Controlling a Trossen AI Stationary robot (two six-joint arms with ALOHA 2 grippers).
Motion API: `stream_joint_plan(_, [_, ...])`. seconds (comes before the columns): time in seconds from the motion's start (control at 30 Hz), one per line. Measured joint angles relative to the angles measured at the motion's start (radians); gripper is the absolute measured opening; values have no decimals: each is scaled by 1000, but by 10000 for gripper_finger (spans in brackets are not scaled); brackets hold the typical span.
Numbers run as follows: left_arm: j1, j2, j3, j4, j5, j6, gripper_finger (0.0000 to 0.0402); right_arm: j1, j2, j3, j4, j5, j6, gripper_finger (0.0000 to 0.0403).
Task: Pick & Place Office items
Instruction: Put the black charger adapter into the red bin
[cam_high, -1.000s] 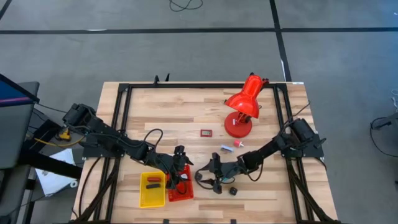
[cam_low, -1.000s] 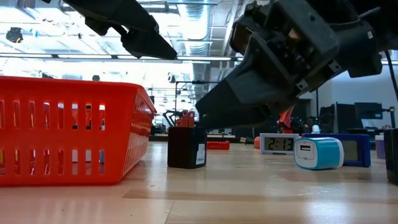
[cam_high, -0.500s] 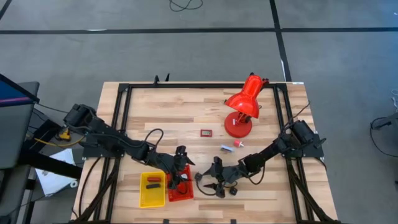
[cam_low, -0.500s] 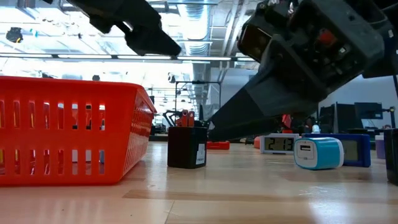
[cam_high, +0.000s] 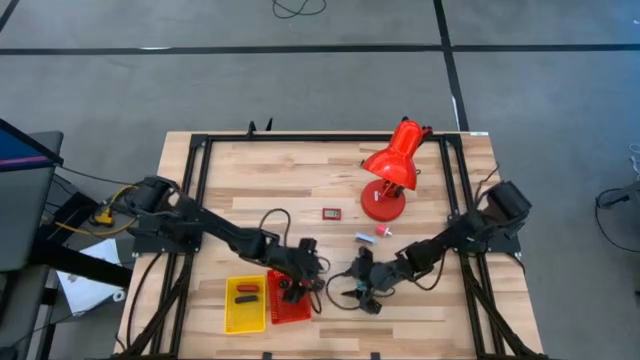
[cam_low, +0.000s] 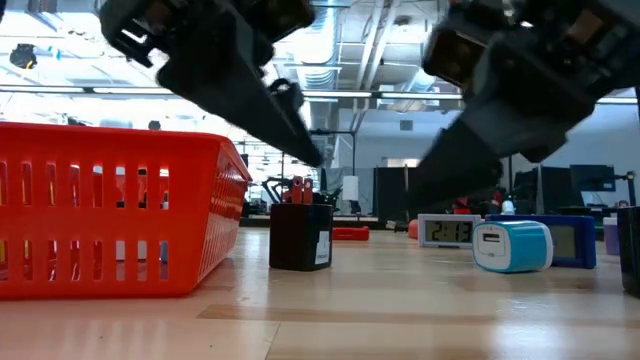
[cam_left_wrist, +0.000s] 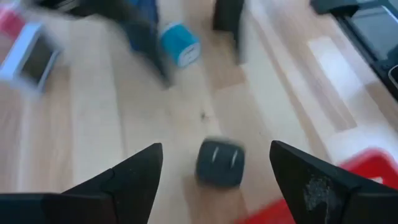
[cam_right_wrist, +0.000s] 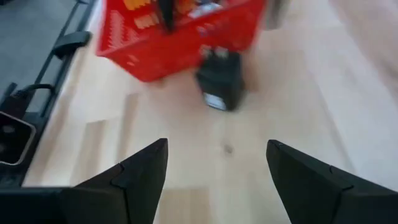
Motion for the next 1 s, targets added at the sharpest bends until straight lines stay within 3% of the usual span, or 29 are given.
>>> stream_joint_plan(0.3, [3,106,127,-112,15,83,281,-12,-127,-141,3,131,87,265])
stream_joint_plan(0.67, [12,175,331,-409,20,127,280,-23,-137,-146,9,138,70,265])
stream_joint_plan(1.0, [10,256,348,-442,46,149,280,-27,-136,-146,3,138,67,265])
